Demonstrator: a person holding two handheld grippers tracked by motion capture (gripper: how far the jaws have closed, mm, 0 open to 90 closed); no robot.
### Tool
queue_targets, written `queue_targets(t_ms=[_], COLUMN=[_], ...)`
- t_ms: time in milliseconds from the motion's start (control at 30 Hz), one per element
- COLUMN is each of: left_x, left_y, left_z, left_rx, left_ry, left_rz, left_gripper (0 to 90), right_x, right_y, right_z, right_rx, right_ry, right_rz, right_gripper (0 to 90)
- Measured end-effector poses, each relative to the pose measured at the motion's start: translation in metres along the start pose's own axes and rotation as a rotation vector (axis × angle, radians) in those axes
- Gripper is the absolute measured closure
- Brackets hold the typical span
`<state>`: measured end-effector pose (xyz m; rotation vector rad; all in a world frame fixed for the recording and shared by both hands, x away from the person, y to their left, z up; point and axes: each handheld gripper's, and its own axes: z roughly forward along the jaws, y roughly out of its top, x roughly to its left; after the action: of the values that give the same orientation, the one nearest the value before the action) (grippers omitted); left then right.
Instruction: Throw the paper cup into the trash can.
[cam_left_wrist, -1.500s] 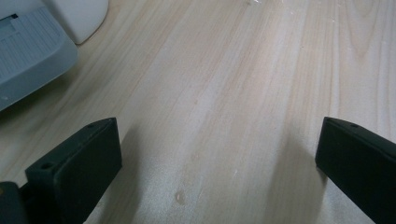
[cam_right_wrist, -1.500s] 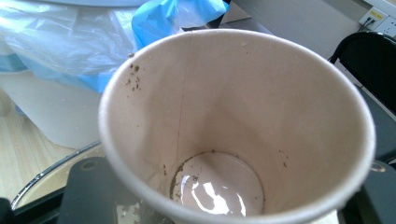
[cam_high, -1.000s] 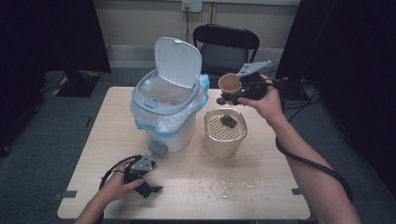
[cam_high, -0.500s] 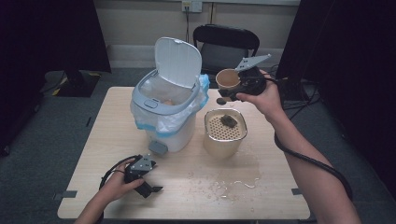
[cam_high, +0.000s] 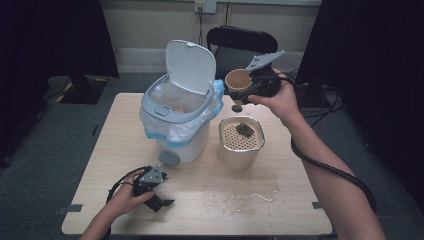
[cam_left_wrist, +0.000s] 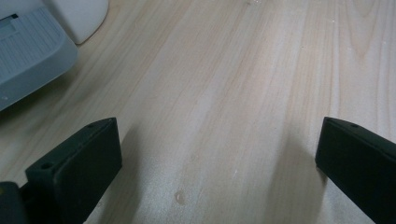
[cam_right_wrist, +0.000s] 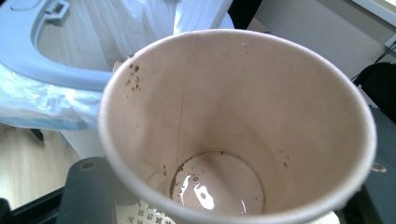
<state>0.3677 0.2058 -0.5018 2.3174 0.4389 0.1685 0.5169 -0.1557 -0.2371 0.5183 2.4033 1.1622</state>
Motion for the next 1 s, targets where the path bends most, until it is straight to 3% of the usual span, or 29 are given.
queue_targets(t_ms=[300,1000], left_x=[0.0,0.0], left_y=[0.0,0.0], left_z=[0.0,0.0], left_rx=[0.0,0.0], left_ry=[-0.001,-0.001], left_rz=[0.002,0.001], left_gripper=[0.0,0.0], right_x=[0.001,0.018], right_y=[0.011,0.049], right_z=[0.0,0.012], right_rx=[-0.014,-0.011], right_ry=[0.009,0.045], right_rz=[0.004,-0.048], right_gripper=[31.1,31.0])
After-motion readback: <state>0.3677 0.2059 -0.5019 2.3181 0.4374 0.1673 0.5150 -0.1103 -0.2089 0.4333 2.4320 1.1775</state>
